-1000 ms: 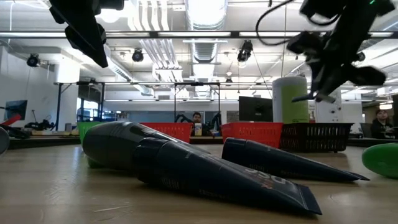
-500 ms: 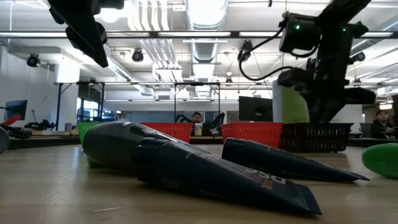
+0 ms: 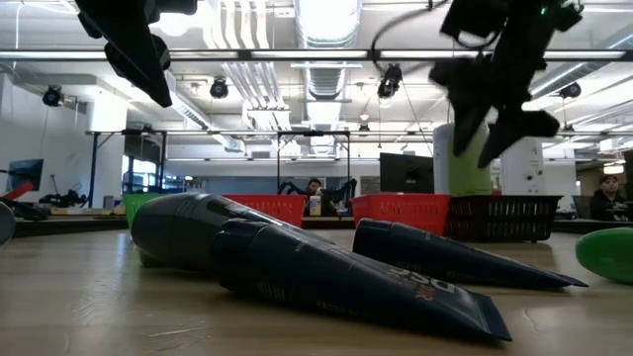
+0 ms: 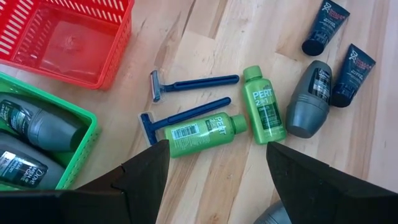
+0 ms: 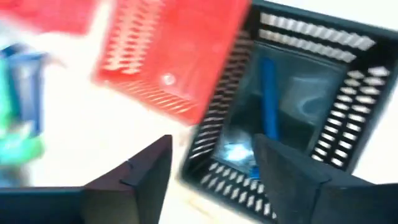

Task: Pick & Place Travel size toiletries
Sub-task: Put the green shampoo bottle into the left red bin

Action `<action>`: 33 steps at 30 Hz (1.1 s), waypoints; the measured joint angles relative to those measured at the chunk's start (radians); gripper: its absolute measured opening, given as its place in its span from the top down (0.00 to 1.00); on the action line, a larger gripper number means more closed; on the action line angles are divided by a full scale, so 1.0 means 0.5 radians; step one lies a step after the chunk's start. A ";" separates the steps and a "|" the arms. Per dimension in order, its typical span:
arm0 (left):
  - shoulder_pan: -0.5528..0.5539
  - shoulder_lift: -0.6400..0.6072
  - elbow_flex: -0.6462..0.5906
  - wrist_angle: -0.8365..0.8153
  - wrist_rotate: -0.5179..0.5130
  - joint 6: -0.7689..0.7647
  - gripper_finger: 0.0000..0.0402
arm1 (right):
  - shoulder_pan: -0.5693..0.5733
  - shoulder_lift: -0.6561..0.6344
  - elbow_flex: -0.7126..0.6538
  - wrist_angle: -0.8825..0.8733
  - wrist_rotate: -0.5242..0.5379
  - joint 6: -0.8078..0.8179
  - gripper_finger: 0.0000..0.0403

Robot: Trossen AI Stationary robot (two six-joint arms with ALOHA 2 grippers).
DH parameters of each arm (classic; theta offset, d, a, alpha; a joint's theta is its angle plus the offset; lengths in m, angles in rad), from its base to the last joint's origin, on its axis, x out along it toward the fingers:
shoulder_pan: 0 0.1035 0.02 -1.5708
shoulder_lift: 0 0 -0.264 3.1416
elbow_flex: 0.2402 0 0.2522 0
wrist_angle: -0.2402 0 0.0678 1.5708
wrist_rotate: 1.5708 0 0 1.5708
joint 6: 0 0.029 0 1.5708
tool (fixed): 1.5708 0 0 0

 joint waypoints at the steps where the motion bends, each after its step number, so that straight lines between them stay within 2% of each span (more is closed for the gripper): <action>1: 0.000 0.000 0.000 0.000 0.000 0.000 0.32 | 0.021 -0.022 0.026 -0.004 -0.035 -0.065 0.42; 5: 0.000 0.000 0.000 0.000 0.000 0.013 0.32 | 0.169 -0.048 0.098 -0.052 -0.298 -0.515 0.36; 9: 0.000 0.000 0.000 0.000 0.001 0.053 0.32 | 0.495 -0.015 0.156 -0.121 -0.477 -0.935 0.34; 13: 0.000 0.000 0.000 0.000 0.001 0.069 0.32 | 0.840 0.074 0.217 -0.268 -0.466 -1.324 0.35; 18: 0.000 0.000 0.000 0.001 0.004 0.069 0.32 | 1.132 0.256 0.269 -0.285 -0.449 -1.570 0.33; 24: 0.001 0.000 0.000 0.002 0.011 0.065 0.32 | 1.278 0.628 0.348 -0.249 -0.346 -1.904 0.20; 29: 0.001 0.000 0.000 0.002 0.020 0.063 0.32 | 1.295 0.925 0.480 -0.277 -0.295 -1.866 0.10; 33: 0.001 0.000 0.000 0.002 0.020 0.063 0.32 | 1.299 1.082 0.579 -0.253 -0.256 -1.881 0.09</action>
